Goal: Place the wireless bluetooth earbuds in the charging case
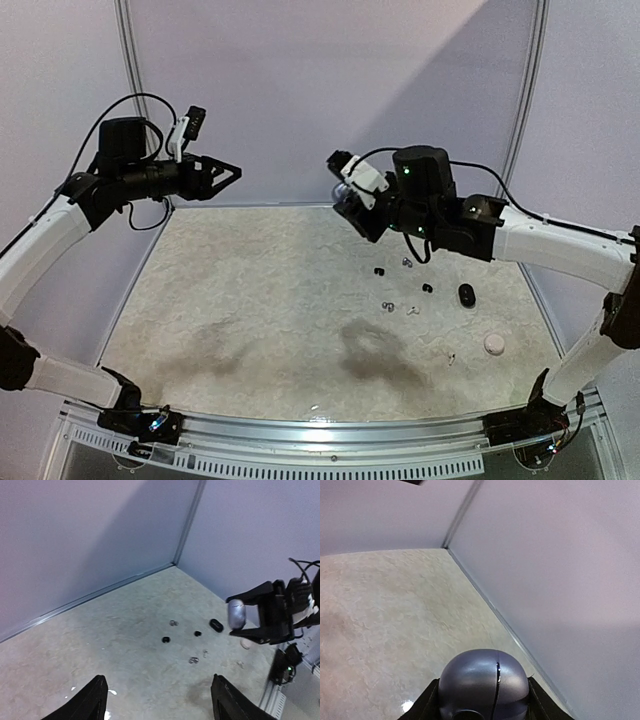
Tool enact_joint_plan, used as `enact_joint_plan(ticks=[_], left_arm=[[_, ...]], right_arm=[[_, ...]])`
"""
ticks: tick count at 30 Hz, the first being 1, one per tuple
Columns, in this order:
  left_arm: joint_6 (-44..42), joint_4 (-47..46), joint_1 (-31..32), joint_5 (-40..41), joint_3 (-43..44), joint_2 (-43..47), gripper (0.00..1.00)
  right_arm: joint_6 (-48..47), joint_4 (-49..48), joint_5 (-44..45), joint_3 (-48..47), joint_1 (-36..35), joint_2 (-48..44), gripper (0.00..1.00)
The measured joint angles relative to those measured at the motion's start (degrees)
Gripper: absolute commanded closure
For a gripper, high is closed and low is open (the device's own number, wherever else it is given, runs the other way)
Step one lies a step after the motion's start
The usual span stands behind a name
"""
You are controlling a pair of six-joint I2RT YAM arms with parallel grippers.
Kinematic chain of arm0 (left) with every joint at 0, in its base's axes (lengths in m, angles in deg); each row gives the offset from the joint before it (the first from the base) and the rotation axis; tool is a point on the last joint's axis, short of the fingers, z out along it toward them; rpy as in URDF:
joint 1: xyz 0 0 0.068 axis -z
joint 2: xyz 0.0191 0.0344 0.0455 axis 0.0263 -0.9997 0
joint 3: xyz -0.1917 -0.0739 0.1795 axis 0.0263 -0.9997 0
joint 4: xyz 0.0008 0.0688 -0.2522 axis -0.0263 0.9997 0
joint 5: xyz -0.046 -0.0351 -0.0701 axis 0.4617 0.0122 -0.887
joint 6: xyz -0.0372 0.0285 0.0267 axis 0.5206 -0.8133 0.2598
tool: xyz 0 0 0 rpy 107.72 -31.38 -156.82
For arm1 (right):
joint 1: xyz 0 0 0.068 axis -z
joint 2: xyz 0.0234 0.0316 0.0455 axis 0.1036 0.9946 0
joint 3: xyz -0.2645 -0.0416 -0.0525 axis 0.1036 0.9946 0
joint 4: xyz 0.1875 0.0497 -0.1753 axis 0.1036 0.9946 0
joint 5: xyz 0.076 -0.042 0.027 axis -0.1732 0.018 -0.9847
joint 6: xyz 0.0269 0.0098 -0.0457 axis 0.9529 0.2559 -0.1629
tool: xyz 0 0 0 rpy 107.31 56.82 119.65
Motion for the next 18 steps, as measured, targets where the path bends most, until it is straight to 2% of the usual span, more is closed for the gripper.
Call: enact_joint_plan(ticks=[5, 9, 18], left_arm=[[-0.8, 4.2, 7.1, -4.5, 1.2, 2.3, 0.32], [-1.7, 8.0, 11.4, -6.0, 1.2, 3.2, 0.39], [-2.9, 12.5, 14.7, -8.2, 1.4, 3.4, 0.62]], right_arm=[[-15.7, -5.4, 0.0, 0.9, -8.3, 0.7, 0.65], [-23.7, -8.4, 2.3, -0.7, -13.8, 3.0, 0.65], [-31.8, -11.7, 8.9, -8.2, -21.0, 10.9, 0.65]])
